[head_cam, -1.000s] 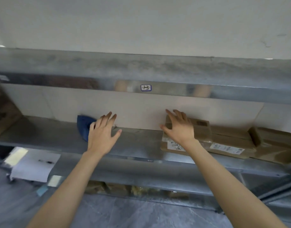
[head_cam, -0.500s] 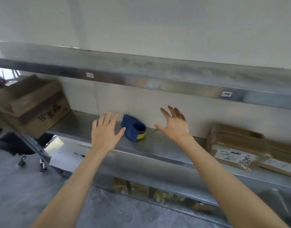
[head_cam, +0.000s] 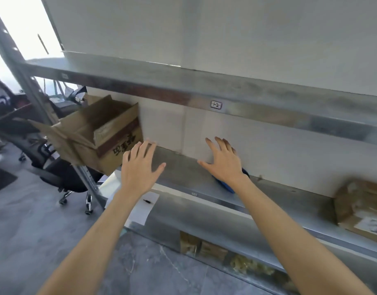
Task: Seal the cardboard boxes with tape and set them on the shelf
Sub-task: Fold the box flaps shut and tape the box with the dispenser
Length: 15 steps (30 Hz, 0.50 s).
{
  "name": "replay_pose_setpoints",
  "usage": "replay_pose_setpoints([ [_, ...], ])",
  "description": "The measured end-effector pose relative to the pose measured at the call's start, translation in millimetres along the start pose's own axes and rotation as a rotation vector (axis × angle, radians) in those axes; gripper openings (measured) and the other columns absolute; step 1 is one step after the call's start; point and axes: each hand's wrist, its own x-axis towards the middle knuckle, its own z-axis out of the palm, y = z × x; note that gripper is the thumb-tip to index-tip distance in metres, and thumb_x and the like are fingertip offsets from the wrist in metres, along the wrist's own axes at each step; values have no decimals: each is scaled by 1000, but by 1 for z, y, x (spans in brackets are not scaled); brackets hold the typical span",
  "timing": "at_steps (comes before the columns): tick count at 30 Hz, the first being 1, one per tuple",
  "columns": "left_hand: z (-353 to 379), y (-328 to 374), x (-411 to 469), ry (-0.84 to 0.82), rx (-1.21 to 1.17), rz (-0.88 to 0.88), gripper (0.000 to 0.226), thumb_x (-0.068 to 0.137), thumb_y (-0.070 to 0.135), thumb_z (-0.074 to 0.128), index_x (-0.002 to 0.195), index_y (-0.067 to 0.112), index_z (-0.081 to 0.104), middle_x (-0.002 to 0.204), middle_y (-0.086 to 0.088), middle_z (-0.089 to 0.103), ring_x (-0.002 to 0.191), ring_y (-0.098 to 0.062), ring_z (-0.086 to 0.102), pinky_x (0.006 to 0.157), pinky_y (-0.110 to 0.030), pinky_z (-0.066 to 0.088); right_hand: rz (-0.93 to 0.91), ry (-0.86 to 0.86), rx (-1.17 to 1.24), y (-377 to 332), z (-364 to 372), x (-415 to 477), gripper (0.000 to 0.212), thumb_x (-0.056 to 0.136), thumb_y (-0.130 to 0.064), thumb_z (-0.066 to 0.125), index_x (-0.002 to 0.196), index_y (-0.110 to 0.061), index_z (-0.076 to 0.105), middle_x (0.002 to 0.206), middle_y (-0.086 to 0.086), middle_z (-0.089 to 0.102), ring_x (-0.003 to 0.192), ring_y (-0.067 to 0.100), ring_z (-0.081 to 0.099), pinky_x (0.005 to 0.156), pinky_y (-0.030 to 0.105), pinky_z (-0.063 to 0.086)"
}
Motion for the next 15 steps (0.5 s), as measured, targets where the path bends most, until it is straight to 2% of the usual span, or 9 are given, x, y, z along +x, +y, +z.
replay_pose_setpoints([
  [4,7,-41,12,5,-13,-49,73,91,60,39,149,16,42,156,-8,39,142,-32,38,110,-51,33,-58,-14,34,-41,16,35,79,91,-62,50,155,-29,20,162,7,21,149,28,16,117,43,22],
  [10,16,-106,36,53,22,-87,72,92,60,38,149,16,43,156,-8,40,141,-31,39,108,-49,34,-205,-59,76,-102,47,103,77,92,-60,50,156,-27,20,162,6,21,148,26,17,116,41,27],
  [15,7,-158,58,112,51,-154,70,92,59,40,150,20,41,157,-5,39,142,-29,37,110,-47,30,-297,-87,141,-153,59,158,76,93,-55,52,156,-26,20,161,5,20,148,24,18,115,40,27],
])
